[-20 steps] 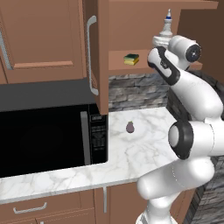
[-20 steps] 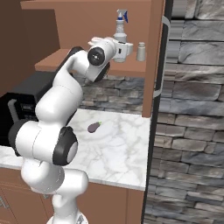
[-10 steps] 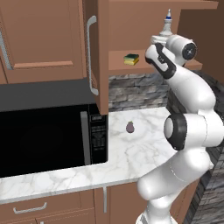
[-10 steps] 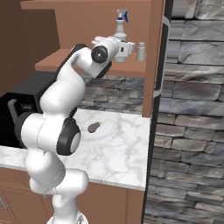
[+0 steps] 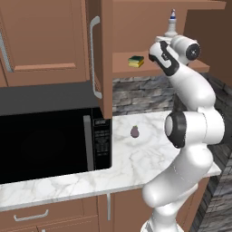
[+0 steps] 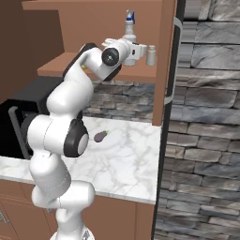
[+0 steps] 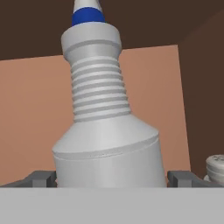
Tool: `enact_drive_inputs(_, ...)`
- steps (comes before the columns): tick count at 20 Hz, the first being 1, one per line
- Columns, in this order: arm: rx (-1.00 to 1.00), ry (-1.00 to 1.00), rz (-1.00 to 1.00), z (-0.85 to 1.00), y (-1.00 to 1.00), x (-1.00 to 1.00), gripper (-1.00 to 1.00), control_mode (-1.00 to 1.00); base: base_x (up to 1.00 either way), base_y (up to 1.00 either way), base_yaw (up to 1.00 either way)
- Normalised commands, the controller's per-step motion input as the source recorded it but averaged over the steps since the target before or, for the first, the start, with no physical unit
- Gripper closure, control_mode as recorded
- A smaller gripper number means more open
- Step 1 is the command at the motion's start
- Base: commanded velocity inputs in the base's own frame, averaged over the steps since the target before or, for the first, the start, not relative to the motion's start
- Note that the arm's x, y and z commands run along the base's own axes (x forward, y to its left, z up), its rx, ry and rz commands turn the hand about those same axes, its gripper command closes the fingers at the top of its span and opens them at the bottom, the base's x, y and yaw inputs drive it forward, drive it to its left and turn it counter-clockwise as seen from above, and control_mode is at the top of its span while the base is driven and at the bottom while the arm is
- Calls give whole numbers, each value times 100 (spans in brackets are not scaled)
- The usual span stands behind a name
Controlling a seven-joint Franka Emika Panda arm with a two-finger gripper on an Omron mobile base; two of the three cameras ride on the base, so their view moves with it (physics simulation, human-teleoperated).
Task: Pick the sponge and spray from the cabinet and place them on the counter.
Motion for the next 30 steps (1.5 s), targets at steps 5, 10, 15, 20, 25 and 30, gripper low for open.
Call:
enact_drive_inputs(5,0,0,0,-6,-11,18,100,-100,0,0,0)
enact_drive_inputs(10,0,0,0,-5,-5,9,100,-100,0,0,0)
enact_drive_inputs(15,0,0,0,-3,0,0,100,-100,0,0,0)
enact_drive_inputs(20,0,-3,0,-1,4,-20,100,-100,0,0,0)
enact_drive_inputs(25,0,-4,0,0,11,-43,100,-100,0,0,0)
enact_drive_inputs(30,0,0,0,0,11,-57,100,-100,0,0,0)
